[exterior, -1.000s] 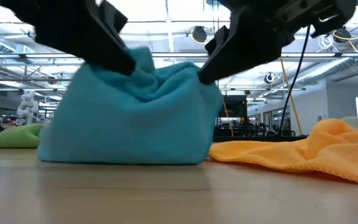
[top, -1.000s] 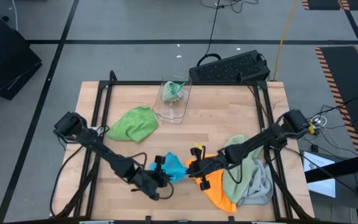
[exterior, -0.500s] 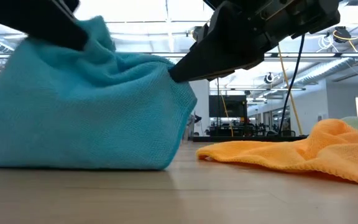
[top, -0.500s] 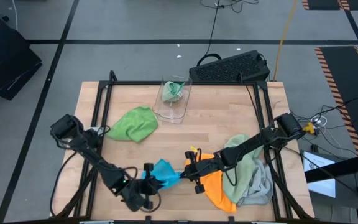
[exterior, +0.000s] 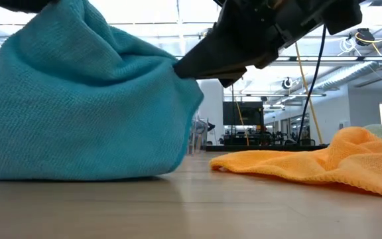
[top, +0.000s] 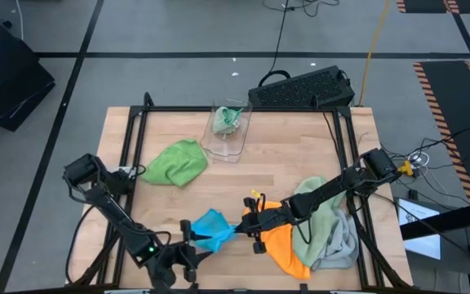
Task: Fold microfiber towels
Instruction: Fold the blue towel
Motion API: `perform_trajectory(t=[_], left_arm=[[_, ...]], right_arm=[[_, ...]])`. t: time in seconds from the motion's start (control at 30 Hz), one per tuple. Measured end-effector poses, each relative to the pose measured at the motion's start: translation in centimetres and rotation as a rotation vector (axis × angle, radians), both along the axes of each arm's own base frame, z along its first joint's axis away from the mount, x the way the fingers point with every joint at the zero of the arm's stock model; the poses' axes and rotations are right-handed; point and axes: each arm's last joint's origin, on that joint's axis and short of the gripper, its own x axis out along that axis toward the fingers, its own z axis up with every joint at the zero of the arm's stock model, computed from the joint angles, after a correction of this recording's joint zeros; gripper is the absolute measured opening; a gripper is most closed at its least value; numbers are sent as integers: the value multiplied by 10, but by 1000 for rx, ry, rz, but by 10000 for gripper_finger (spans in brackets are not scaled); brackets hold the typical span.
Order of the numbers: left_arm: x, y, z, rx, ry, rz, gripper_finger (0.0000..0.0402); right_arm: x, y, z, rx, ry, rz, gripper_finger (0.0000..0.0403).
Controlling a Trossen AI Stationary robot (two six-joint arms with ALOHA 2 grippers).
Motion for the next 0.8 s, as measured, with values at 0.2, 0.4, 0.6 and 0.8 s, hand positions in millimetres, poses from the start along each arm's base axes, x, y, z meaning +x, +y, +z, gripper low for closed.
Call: perform_trajectory(t=[0.2,0.4,0.6,0.8], left_arm=[[12,-14,-11,61,-62,-90,252],[12,-18,-28,123,-57,-57,253],[11,-15,-34,245,-81,24,226],[11,-9,-25,262,-86,57,70]], right_arm=[[1,-1,1,28,-1,-20,0],[2,-5,0,30,8,-33,0],[2,-6,-1,23,14,-32,0],[-1,-8,-1,-22,50,-21,0]])
